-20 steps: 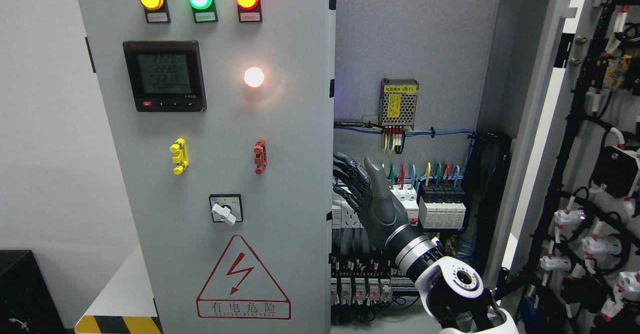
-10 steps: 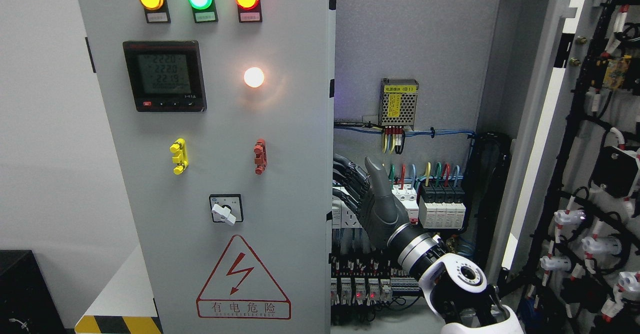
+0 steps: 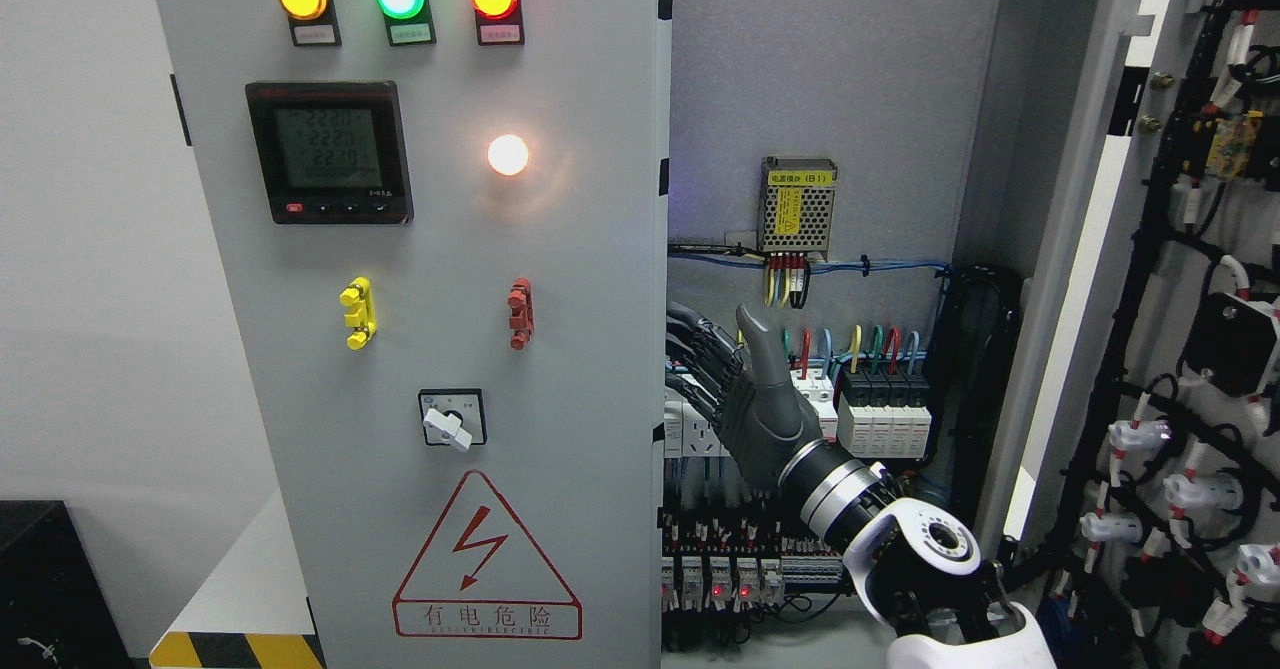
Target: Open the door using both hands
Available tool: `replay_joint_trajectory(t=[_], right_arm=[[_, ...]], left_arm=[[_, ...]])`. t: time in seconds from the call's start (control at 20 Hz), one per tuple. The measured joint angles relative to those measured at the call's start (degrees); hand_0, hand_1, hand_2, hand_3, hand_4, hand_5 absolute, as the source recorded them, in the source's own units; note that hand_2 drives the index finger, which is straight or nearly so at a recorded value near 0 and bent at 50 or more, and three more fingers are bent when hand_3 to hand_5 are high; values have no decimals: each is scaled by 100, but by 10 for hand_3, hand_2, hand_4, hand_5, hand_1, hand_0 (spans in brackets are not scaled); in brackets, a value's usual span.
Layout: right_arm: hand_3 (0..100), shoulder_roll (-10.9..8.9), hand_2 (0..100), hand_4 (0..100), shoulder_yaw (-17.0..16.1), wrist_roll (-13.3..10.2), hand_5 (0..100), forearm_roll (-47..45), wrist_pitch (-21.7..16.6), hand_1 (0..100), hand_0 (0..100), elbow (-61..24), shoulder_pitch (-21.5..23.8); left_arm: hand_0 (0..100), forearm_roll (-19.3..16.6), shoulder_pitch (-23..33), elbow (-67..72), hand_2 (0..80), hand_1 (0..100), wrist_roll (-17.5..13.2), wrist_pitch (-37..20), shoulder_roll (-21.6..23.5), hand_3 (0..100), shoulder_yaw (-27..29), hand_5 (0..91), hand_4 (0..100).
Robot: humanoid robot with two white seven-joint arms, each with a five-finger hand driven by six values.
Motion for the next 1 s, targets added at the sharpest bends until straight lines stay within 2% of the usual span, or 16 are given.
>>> replay_joint_trajectory(t=[0.8, 1.0], right_arm=[[0, -2, 0, 0, -82, 290, 0, -9, -10, 0, 0, 171, -102], [0, -4, 0, 0, -101, 433, 0, -5, -11, 0, 0, 199, -118]], left_arm=[[0, 0, 0, 0, 0, 0, 17, -1, 0, 0, 2, 0, 0], [0, 0, 0, 0, 0, 0, 18, -1, 0, 0, 3, 0, 0]])
